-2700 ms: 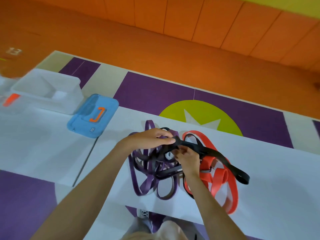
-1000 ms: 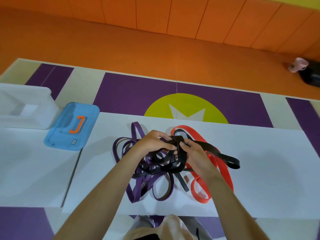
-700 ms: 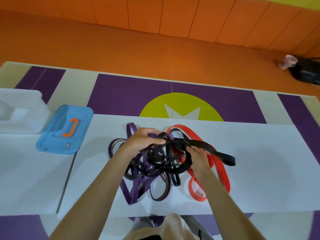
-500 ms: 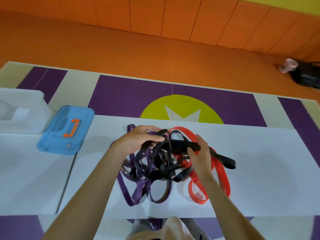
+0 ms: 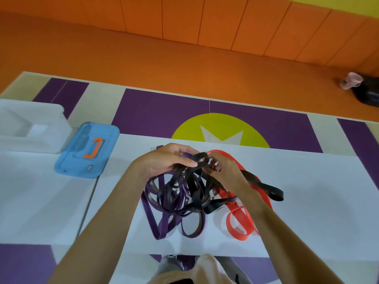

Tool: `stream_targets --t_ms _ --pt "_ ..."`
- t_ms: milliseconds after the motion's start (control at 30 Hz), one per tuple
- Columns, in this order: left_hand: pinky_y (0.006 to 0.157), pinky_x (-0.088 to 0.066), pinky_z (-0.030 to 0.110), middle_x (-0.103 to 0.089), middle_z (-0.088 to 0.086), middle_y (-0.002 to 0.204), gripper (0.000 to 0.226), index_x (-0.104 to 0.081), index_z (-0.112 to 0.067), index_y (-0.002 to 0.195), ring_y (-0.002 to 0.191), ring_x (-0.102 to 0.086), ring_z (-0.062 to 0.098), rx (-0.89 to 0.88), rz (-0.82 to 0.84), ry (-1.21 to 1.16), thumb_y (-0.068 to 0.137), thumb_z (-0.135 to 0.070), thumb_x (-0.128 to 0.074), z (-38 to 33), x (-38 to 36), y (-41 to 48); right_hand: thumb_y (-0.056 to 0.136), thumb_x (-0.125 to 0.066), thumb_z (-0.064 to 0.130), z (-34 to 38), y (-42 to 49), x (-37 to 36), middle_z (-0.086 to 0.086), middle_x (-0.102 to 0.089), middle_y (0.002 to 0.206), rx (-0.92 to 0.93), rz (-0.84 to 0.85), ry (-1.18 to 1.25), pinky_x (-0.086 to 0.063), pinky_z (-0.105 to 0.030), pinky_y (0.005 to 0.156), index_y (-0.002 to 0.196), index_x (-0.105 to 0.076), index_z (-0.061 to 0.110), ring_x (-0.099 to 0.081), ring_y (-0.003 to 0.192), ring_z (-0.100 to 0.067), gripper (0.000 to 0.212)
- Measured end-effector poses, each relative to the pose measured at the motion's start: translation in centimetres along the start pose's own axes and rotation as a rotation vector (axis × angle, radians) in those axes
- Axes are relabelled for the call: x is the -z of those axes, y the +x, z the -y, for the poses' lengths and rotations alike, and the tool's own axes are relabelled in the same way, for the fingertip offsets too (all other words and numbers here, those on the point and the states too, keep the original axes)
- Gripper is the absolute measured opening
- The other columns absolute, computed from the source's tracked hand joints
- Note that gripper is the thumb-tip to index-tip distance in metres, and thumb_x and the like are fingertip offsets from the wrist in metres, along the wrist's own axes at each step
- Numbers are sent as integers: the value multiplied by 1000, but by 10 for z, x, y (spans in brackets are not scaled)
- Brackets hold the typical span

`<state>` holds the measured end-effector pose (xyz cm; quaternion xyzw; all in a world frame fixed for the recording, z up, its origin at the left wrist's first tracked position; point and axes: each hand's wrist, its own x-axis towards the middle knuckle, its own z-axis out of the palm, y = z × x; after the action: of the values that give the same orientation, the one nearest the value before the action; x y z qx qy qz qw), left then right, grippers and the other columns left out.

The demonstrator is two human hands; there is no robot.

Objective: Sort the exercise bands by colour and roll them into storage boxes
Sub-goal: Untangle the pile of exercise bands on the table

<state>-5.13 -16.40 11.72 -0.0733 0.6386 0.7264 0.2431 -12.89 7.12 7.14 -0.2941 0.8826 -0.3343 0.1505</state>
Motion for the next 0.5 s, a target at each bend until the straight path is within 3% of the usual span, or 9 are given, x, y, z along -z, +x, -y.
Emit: stream_targets --t_ms 100,167,267,333,400,500 --pt "105 -53 42 -77 13 114 28 -77 -18 120 106 -73 30 -1 0 20 95 -5 -73 -2 -1 -3 93 -78 28 5 -1 9 12 -70 89 44 0 -40 -56 -32 60 118 -63 31 -63 59 -10 29" --pt "97 -58 36 -77 12 113 28 -76 -16 121 103 -74 28 -11 6 22 96 -4 -72 -7 -4 -6 93 -75 19 12 -4 18 10 -69 82 56 0 -26 -55 -36 56 111 -63 29 -62 50 -14 23" --pt "90 -59 29 -77 11 117 26 -74 -11 125 106 -75 24 -42 -8 -17 101 -12 -67 -18 -7 -11 93 -67 0 31 -5 46 -5 -63 81 -36 -132 208 -56 -33 49 106 -60 29 -65 44 -19 32" --pt "99 -57 37 -75 9 124 31 -73 -16 130 114 -73 24 -45 -39 -9 103 -30 -66 -23 -4 -14 93 -63 -8 45 -6 70 -17 -61 89 -48 -252 322 -60 -41 50 107 -62 28 -70 49 -27 39" --pt "99 -54 44 -75 10 121 40 -72 -16 131 113 -71 26 -53 -96 -32 99 -41 -71 -24 -2 -13 92 -62 -11 56 -6 90 -18 -62 89 -7 -313 313 -62 -41 52 110 -64 21 -72 51 -26 38" --pt "102 -55 50 -77 11 109 30 -73 -12 125 107 -72 31 -85 -271 -77 100 -28 -70 -26 -1 -11 91 -61 -11 64 -10 113 -19 -65 91 21 -373 328 -63 -40 55 110 -66 19 -74 55 -28 37"
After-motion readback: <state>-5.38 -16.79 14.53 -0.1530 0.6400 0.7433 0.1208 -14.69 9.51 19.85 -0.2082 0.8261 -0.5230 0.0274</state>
